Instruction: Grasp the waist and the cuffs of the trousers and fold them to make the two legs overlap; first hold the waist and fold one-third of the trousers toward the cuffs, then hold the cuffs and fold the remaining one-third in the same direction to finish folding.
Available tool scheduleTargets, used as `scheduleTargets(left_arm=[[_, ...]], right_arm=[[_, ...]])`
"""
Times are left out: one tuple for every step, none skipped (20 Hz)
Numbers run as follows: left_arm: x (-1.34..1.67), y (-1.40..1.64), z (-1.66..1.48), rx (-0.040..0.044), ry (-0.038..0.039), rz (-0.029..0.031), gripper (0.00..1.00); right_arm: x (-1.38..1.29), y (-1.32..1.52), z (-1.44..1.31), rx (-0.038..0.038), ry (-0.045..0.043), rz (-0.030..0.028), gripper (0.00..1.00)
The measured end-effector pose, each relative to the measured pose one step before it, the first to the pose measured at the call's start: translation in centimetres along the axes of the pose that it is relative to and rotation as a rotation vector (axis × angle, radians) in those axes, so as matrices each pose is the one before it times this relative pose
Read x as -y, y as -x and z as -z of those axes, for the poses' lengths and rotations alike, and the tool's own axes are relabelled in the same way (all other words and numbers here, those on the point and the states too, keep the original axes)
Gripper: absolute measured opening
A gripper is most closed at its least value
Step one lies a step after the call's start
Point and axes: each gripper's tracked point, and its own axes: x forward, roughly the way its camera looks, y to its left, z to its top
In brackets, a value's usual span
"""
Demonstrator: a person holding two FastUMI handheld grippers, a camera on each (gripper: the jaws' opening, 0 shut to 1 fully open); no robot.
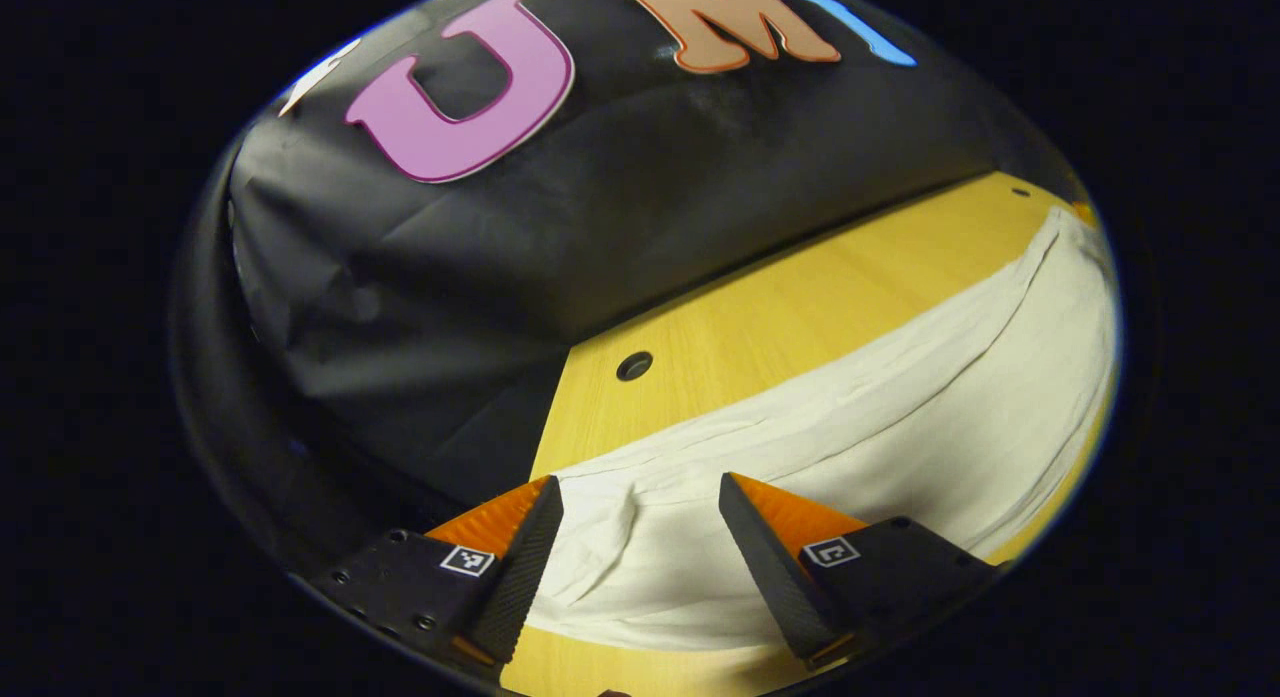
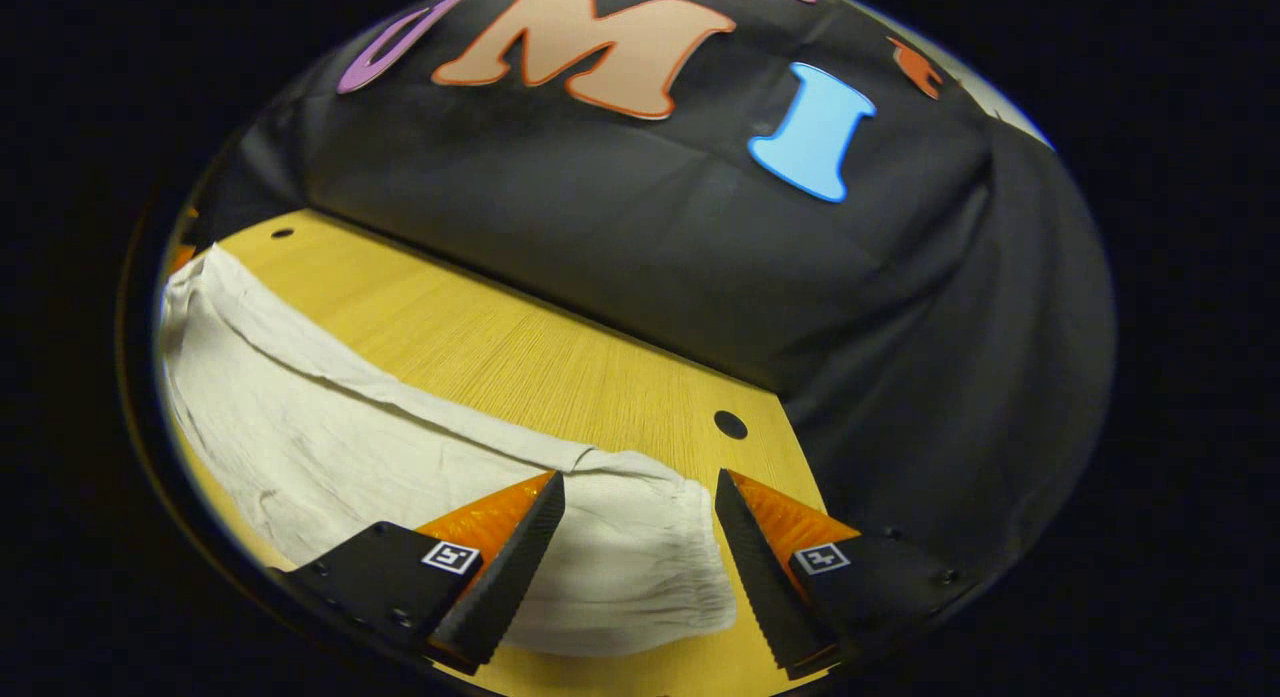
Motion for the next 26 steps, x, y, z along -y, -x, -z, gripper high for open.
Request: scheduleTargets(left_arm=[[1.005, 1.051, -0.999, 0.03363, 0.02716, 0.01816, 0.95], [0.451, 0.997, -0.835, 0.01961, 0.01743, 0.01093, 0.95], [0.367, 0.749, -0.761, 0.02485, 0.01943, 0.01387, 0.95], [0.654, 0.684, -0.74, 0.01593, 0.01682, 0.00614, 0.95], [0.384, 0.76, -0.538, 0.01733, 0.0188, 0.00504, 0.95], [0.381, 0.694, -0.584, 0.01402, 0.02155, 0.00703, 0.95], [0.319, 0.577, -0.562, 0.01172, 0.0138, 0.00735, 0.95], [0.176, 0.325, -0.578, 0.01057, 0.00683, -0.00276, 0.95], [0.065, 0.315, -0.278, 0.00004, 0.00522, -0.0009, 0.95], [0.016, 0.325, -0.147, -0.0011, 0.00795, -0.00107, 0.95], [0.013, 0.256, -0.183, -0.00096, 0.00416, -0.00201, 0.95], [-0.201, 0.121, -0.288, 0.00258, 0.00033, -0.00512, 0.95], [-0.065, 0.285, -0.108, 0.00226, -0.00084, -0.00722, 0.95], [-0.191, 0.3, -0.16, 0.00129, -0.00146, -0.01025, 0.95], [-0.131, 0.533, 0.021, 0.00262, 0.00026, -0.00782, 0.96], [-0.057, 0.375, -0.011, 0.00212, 0.00087, -0.00495, 0.96], [-0.085, 0.433, -0.004, 0.00164, 0.0, -0.00483, 0.96], [-0.059, 0.336, -0.066, 0.00008, -0.00049, -0.00296, 0.96], [-0.059, 0.355, -0.084, 0.00282, -0.00001, -0.00456, 0.96], [0.089, 0.106, -0.098, 0.00194, 0.00006, -0.00078, 0.96], [0.004, 0.218, 0.03, -0.00147, 0.00018, -0.00216, 0.96], [0.127, 0.188, 0.105, -0.00116, -0.00101, 0.00155, 0.96], [0.21, 0.303, 0.107, -0.00137, -0.00014, 0.00122, 0.96], [0.126, 0.19, -0.103, 0.00046, -0.00002, -0.00146, 0.96], [0.112, 0.213, -0.043, -0.00022, 0.00127, 0.00006, 0.96], [0.141, 0.033, -0.031, -0.00034, 0.00232, -0.00184, 0.96]], right_arm=[[0.589, 0.598, 0.313, -0.00361, -0.06581, 0.00182, 0.98], [0.371, 0.311, 0.422, -0.00636, -0.05138, 0.00247, 1.0], [0.827, -0.141, 0.741, -0.01258, -0.05226, 0.00747, 0.98], [0.634, -0.02, 0.791, -0.01468, -0.05107, 0.00542, 0.98], [0.843, 0.052, 0.826, -0.01649, -0.04939, 0.00286, 1.0], [0.81, 0.008, 0.729, -0.01422, -0.04271, 0.00975, 0.98], [0.68, 0.147, 0.678, -0.01323, -0.04309, 0.00603, 1.0], [0.562, 0.047, 0.457, -0.01401, -0.04374, 0.00462, 0.98], [0.586, -0.168, 0.53, -0.00934, -0.03909, 0.00445, 0.98], [0.433, -0.314, 0.582, -0.01314, -0.03209, -0.00135, 0.98], [0.545, -0.273, 0.785, -0.01544, -0.02918, -0.00005, 0.99], [0.423, -0.149, 0.406, -0.01394, -0.02114, 0.00132, 0.99], [0.531, 0.127, 0.409, -0.01489, -0.02639, 0.00295, 0.98], [0.263, -0.039, 0.29, -0.01688, -0.03116, -0.00194, 0.96], [0.201, -0.328, 0.575, -0.01706, -0.03429, -0.00229, 0.93], [0.334, -0.318, 0.333, -0.01243, -0.03169, 0.00278, 0.93], [0.376, -0.194, 0.43, -0.01459, -0.03065, 0.0059, 0.96], [0.01, -0.221, 0.395, -0.02348, -0.03456, -0.00331, 0.96], [-0.051, -0.134, 0.394, -0.01574, -0.03161, -0.00254, 0.96], [0.108, -0.269, 0.207, -0.01079, -0.02392, 0.00081, 0.96], [0.11, -0.306, 0.42, -0.01126, -0.01522, 0.00412, 0.96], [-0.095, -0.139, 0.565, -0.02136, -0.00987, -0.00273, 0.92], [0.312, -0.157, 0.494, -0.02882, 0.00084, 0.01824, 0.88], [0.224, -0.406, -0.356, 0.02272, 0.0141, 0.01156, 0.9], [-0.21, -0.202, 0.583, -0.02389, 0.00062, -0.00674, 0.7], [-0.255, 0.088, -0.255, 0.00618, 0.00295, -0.01216, 0.59]])
